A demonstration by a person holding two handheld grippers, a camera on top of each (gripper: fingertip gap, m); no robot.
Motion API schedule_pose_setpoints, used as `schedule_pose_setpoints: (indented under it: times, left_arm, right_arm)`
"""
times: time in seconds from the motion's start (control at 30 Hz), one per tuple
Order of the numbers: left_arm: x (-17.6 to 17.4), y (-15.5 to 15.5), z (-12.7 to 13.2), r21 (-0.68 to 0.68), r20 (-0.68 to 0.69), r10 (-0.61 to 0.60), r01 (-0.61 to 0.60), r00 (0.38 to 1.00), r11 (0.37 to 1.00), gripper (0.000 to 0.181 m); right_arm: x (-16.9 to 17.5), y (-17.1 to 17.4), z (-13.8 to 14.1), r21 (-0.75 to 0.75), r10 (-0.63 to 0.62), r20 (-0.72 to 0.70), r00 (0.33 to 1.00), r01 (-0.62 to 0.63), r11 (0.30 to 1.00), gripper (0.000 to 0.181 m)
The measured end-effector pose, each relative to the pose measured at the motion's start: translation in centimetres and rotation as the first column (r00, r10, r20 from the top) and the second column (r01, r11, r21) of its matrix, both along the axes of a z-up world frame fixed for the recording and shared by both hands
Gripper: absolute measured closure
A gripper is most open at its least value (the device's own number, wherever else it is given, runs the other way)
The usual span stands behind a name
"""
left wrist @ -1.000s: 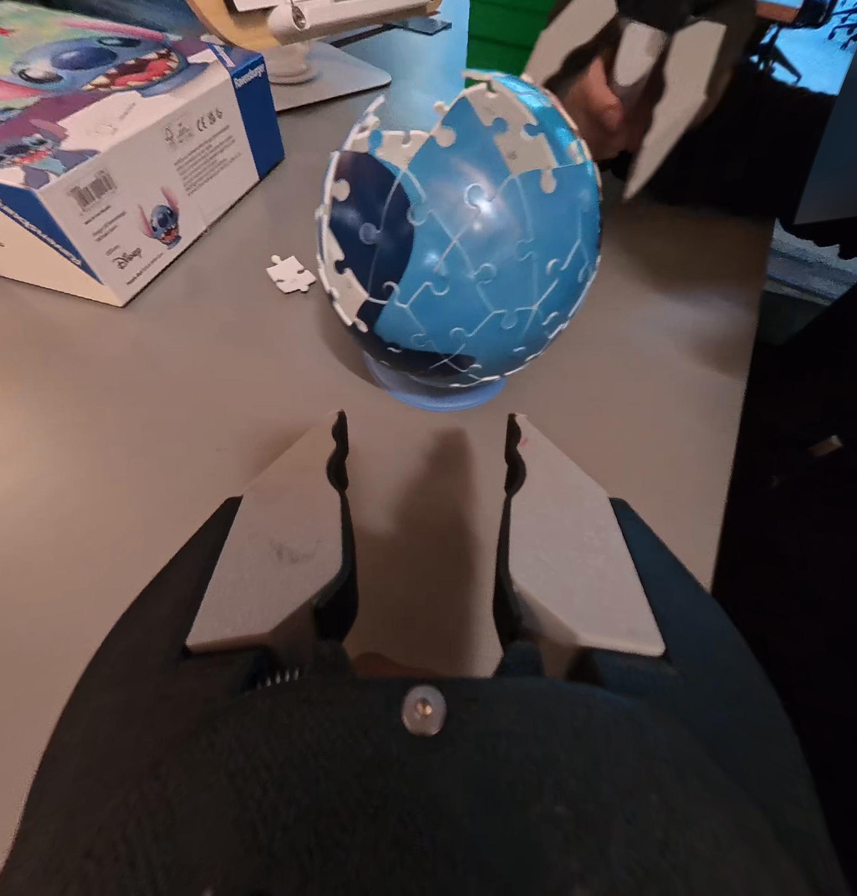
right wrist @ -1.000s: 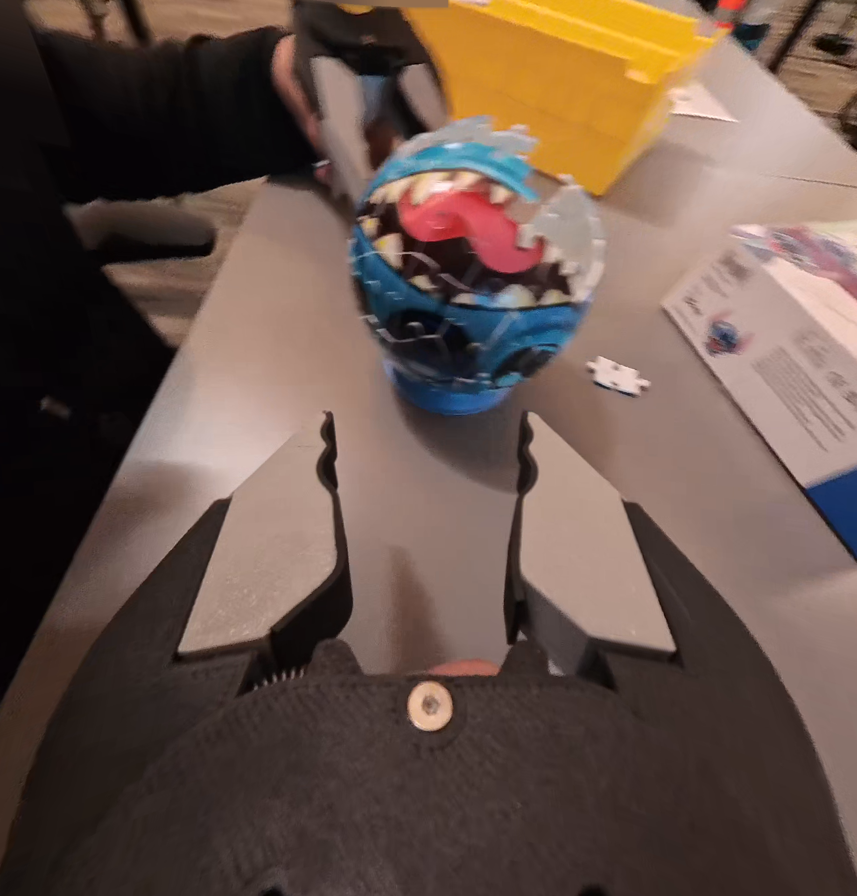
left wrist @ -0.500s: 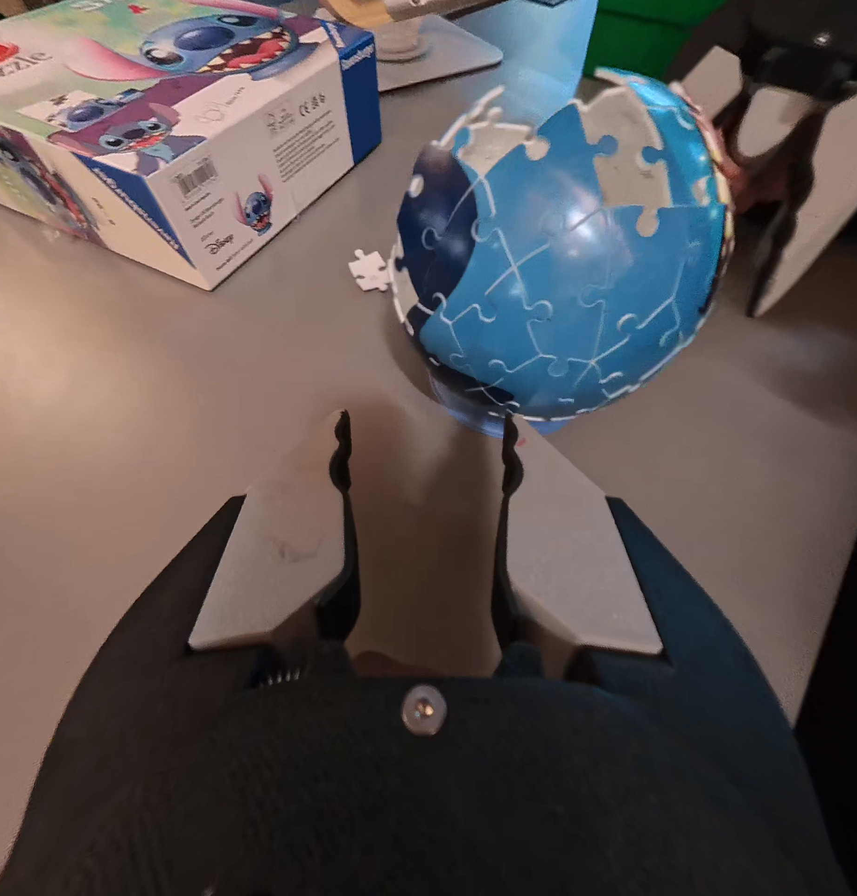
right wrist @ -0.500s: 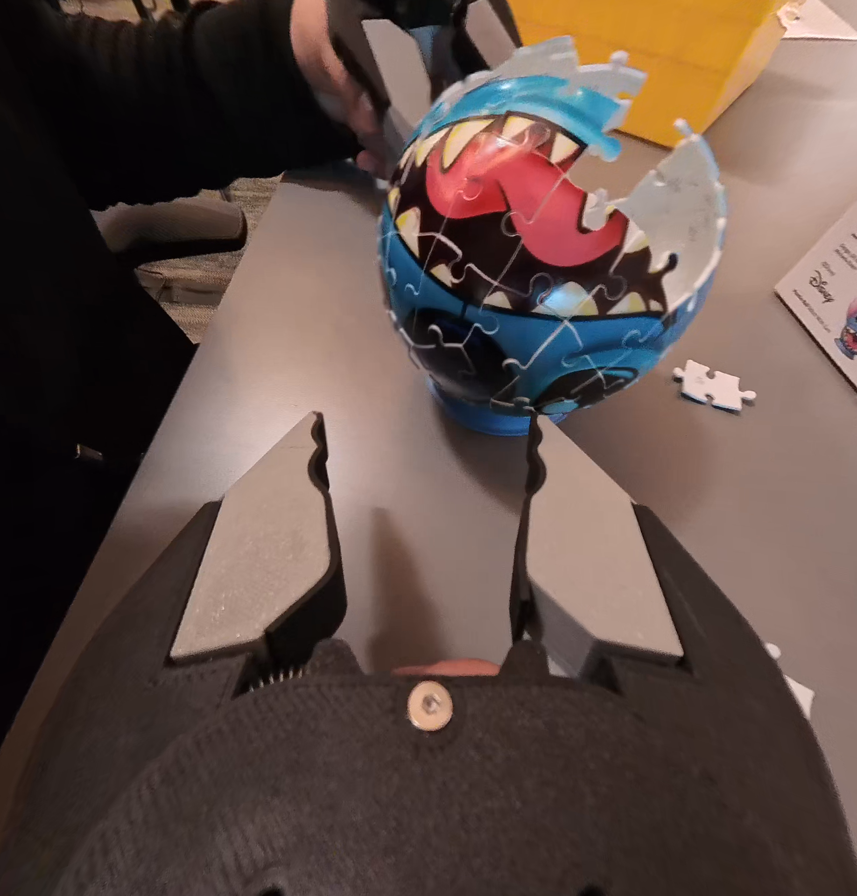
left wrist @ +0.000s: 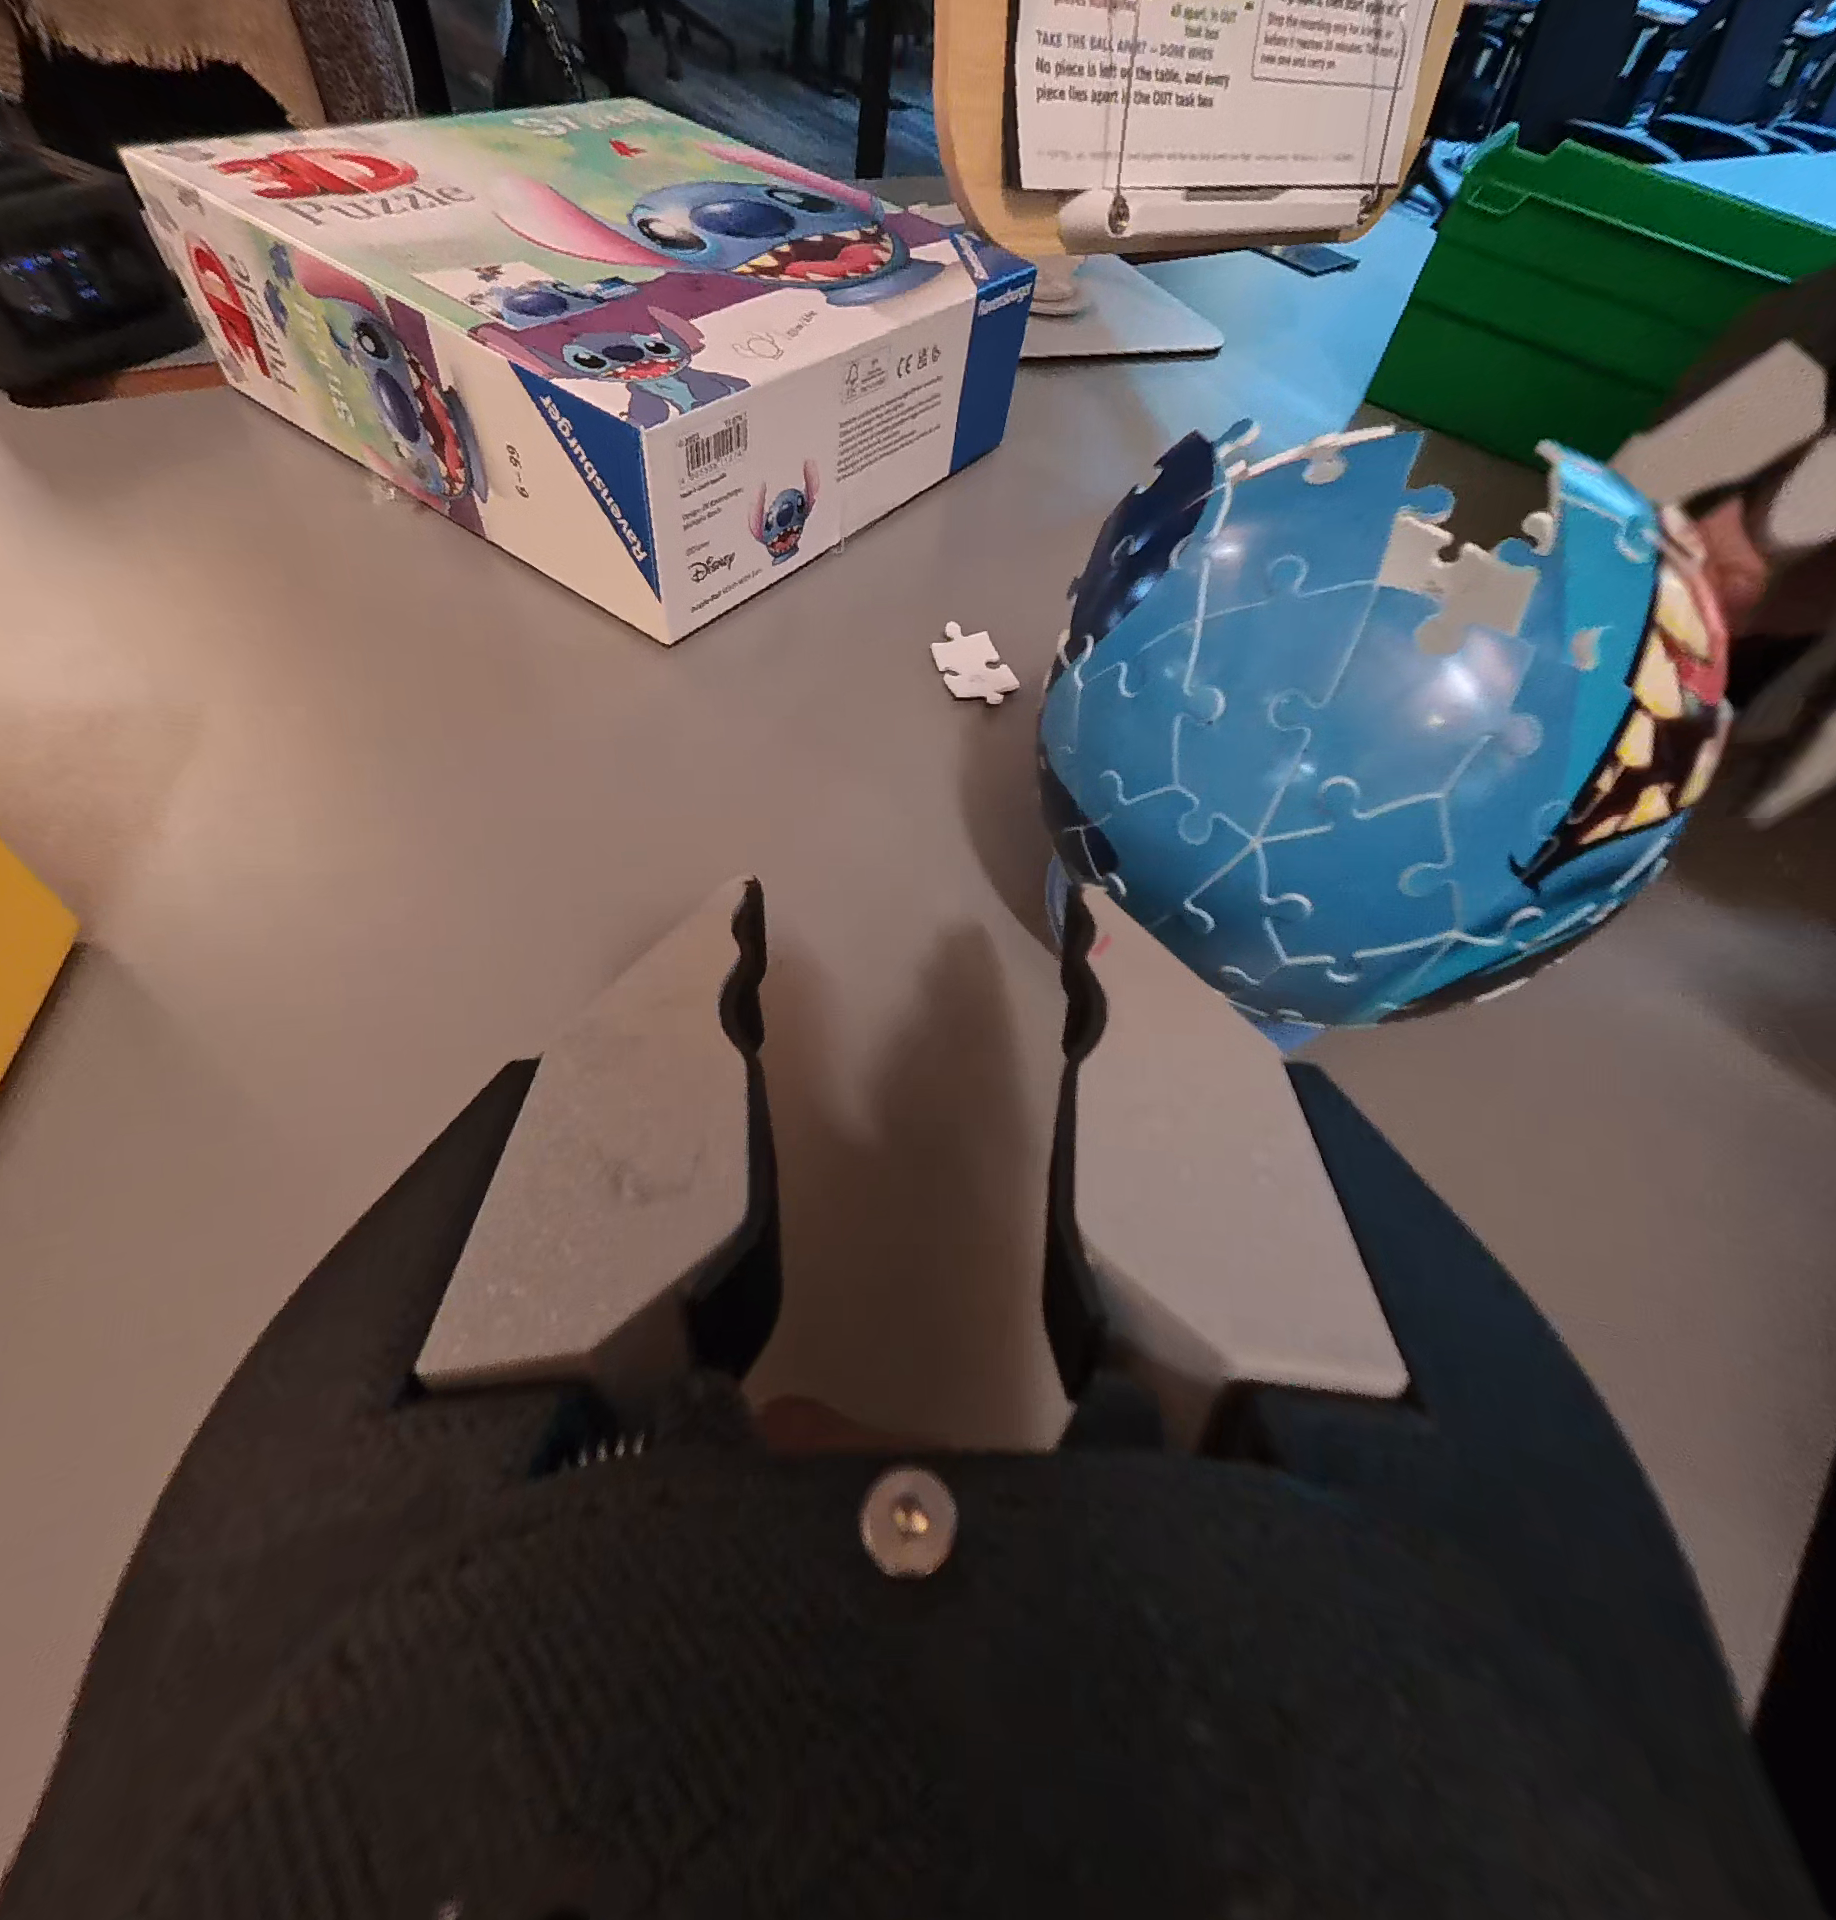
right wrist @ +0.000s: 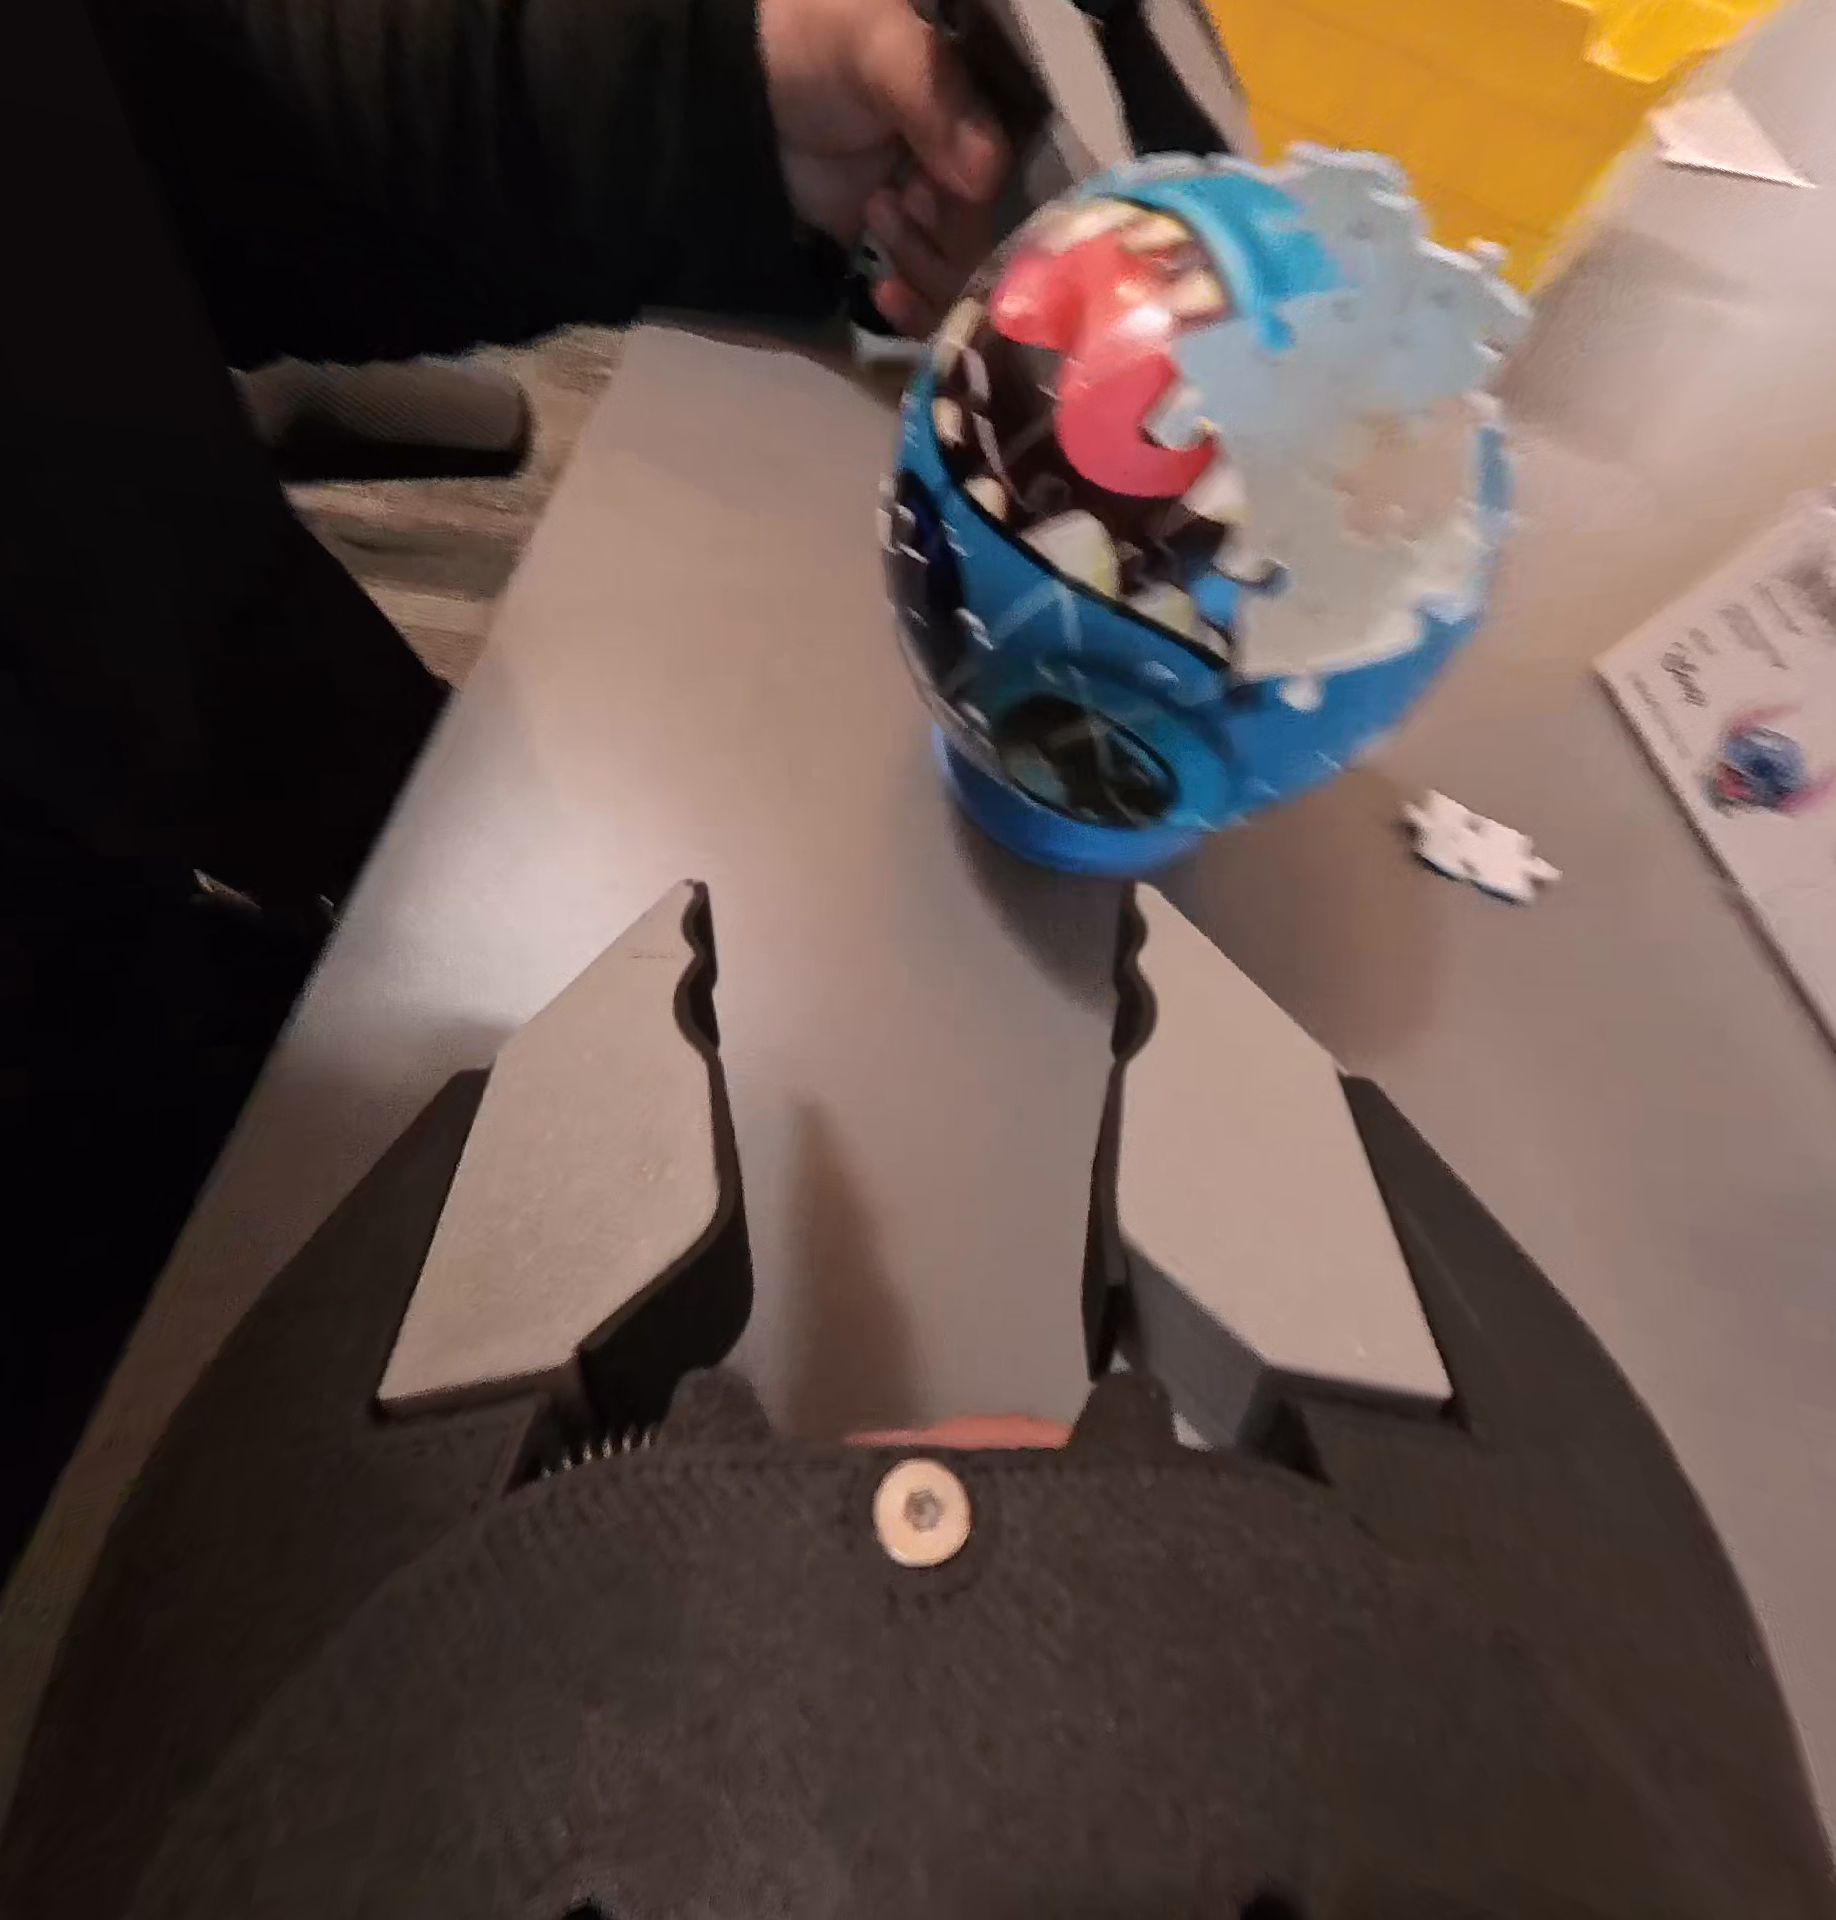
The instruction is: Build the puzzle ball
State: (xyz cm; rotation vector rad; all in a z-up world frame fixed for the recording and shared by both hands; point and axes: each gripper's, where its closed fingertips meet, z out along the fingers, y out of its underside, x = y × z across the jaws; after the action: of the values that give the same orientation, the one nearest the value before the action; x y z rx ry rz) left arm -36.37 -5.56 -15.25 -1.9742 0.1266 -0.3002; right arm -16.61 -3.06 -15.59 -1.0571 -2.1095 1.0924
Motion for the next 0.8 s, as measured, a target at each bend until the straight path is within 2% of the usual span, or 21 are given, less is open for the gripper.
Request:
schedule_pose_setpoints:
  times: [0.13,0.23,0.37,0.47,0.7,0.8]
  left_arm:
    - [-0.4,-0.6,-0.2,-0.016,-0.035,0.011,-0.011,0.999,1.0,0.126]
    - [-0.9,-0.9,-0.3,-0.024,-0.066,0.026,-0.028,0.997,0.999,0.126]
    - [-1.0,-1.1,0.6,-0.004,-0.075,0.031,-0.031,0.997,0.999,0.127]
    - [-1.0,-1.1,1.2,0.008,-0.083,0.038,-0.037,0.996,0.999,0.127]
    - [-0.2,-1.3,1.9,0.021,-0.099,0.026,-0.024,0.995,1.0,0.128]
    - [0.3,-1.2,2.4,0.031,-0.108,0.019,-0.016,0.994,0.999,0.128]
  right_arm:
    - [3.0,7.4,-0.9,0.134,-0.188,0.083,0.979,0.176,0.975,0.11]
    - [5.1,11.2,-1.0,0.158,-0.288,0.116,0.951,0.268,0.95,0.113]
    - [7.4,13.5,-3.3,0.152,-0.338,0.25,0.907,0.308,0.939,0.116]
    - [7.8,14.0,-4.9,0.151,-0.348,0.315,0.883,0.315,0.937,0.128]
    - [6.1,14.0,-5.5,0.087,-0.342,0.294,0.893,0.331,0.94,0.138]
    - [5.9,14.6,-5.4,0.04,-0.35,0.277,0.895,0.354,0.935,0.15]
